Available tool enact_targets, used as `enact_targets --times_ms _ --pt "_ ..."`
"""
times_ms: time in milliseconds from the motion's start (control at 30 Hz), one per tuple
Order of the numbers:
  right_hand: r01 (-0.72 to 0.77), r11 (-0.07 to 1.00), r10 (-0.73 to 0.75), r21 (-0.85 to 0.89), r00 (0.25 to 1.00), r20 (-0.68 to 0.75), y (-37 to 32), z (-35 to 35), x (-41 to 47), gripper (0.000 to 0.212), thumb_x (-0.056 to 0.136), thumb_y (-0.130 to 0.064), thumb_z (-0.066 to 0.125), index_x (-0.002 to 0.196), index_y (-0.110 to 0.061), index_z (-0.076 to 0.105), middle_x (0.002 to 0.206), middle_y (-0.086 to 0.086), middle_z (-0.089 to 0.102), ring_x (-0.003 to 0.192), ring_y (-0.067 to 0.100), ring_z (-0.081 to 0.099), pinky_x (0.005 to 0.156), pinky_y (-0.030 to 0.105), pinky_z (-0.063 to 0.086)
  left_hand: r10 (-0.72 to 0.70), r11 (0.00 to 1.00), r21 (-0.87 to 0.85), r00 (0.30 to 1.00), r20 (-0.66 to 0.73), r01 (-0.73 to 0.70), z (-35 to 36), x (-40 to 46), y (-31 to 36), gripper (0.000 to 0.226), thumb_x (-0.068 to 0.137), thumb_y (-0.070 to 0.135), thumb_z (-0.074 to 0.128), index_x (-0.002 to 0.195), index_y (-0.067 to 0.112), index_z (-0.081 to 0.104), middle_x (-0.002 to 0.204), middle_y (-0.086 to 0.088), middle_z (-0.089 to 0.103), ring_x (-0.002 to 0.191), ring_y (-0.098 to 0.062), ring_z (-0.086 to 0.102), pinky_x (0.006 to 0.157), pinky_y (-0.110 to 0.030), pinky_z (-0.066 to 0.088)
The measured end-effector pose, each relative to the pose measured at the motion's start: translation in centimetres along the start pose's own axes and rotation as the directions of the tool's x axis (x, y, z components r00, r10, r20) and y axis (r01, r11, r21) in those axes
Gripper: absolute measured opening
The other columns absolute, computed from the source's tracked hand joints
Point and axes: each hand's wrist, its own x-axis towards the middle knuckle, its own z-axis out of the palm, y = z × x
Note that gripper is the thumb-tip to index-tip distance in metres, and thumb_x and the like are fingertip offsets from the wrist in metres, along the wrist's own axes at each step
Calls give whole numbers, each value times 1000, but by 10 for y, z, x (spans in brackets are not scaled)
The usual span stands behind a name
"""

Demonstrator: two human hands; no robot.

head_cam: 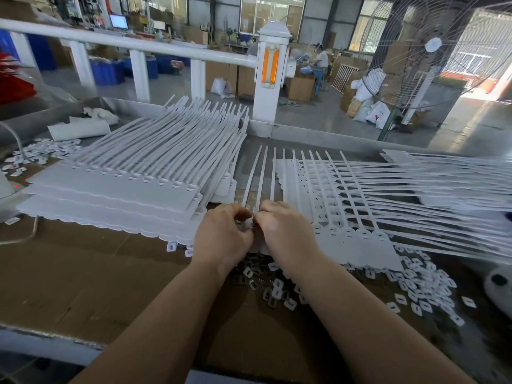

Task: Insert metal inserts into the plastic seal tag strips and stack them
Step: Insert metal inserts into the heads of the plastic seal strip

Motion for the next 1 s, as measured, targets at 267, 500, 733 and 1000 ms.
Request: enact_targets --times_ms 267,500,733,1000 --pt "-70 987 76 146 997 -32 8 -8 -4 21 91 -9 50 104 -13 65 102 0 57 97 17 53 81 29 46 14 1000 13 1000 19 -14 -1 -1 1 25 80 17 64 105 19 68 105 2 64 93 -8 54 82 -13 38" --pt "-245 924 289 293 950 -120 31 -30 -27 23 92 -8 54 107 -16 69 104 -2 65 89 12 59 85 27 48 24 992 126 998 51 -30 3 -2 4 21 85 25 60 103 22 71 105 3 56 103 -16 48 92 -28 41" --pt "-395 857 409 331 912 30 69 -54 -87 18 84 -13 66 99 -23 70 96 -11 66 83 0 60 76 9 42 20 996 82 999 32 -22 2 -3 3 22 83 15 59 103 17 69 96 7 53 102 -16 49 89 -23 39" --pt "-441 876 354 194 862 362 94 -79 -134 27 77 -23 75 70 -44 61 74 -20 64 75 -10 58 64 6 44 48 996 76 999 10 -48 0 -4 4 20 83 15 63 102 16 69 95 8 52 93 -11 51 83 -16 36"
